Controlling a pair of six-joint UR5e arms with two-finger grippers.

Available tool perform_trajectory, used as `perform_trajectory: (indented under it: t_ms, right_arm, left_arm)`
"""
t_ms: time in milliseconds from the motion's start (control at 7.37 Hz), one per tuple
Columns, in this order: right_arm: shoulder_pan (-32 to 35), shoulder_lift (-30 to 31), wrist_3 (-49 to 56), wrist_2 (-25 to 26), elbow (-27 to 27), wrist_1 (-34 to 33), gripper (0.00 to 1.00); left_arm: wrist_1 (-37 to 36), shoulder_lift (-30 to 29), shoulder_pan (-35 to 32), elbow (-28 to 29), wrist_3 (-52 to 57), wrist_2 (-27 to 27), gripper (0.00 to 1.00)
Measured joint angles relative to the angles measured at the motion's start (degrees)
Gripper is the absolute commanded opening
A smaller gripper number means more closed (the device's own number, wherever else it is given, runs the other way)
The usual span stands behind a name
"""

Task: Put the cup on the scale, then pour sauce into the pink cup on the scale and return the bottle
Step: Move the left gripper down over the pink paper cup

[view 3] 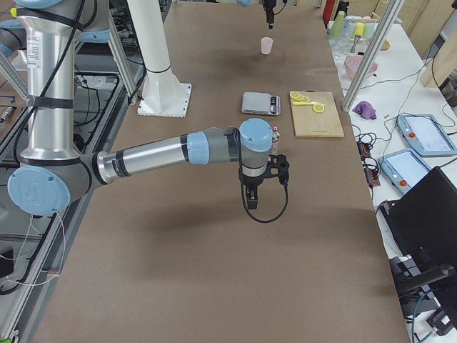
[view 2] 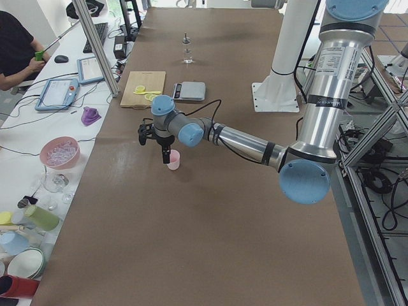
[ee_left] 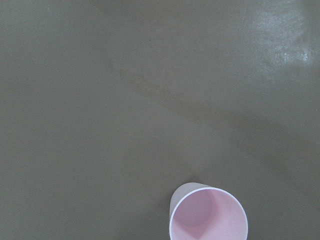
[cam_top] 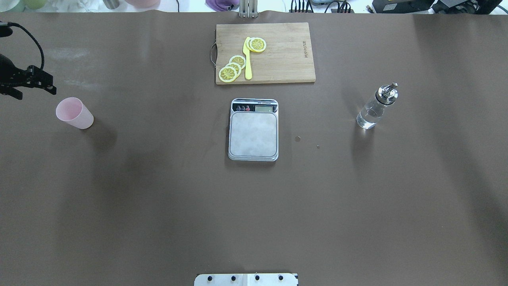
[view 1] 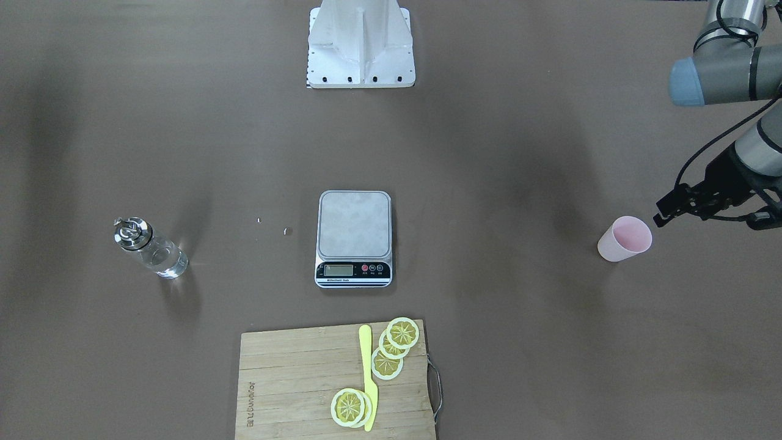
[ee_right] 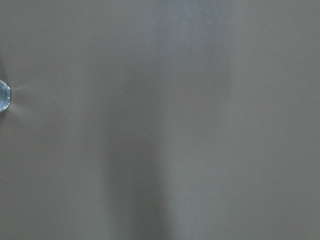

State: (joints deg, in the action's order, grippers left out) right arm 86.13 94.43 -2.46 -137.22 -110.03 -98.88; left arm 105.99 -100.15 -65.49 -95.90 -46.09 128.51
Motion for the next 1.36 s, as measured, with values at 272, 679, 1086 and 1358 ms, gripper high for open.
perform_trajectory:
  t_ms: [272,679,1086,1358]
  right_arm:
    - [0.0,-0.03,0.0,-0.05,-0.01,0.0,1.0]
    - [0.0,-0.17,0.0,-0.01,0.01,0.0,1.0]
    - [0.0,-0.29,0.0,0.02,0.08,-0.08,1.0]
    - [0.0,-0.29,-0.06,0.05,0.08,-0.09,1.0]
  left_arm:
    - [4.18,0.03,1.1,3.21,-0.03,-1.33,0.98]
    - [9.81,-0.01,2.56,7.74,-1.77,-2.0,0.98]
    - [10.27,-0.12,4.9,8.38,-2.41,-2.11,0.83]
    - [10.23,-0.19,5.88,8.61,-2.41,-2.16,0.25]
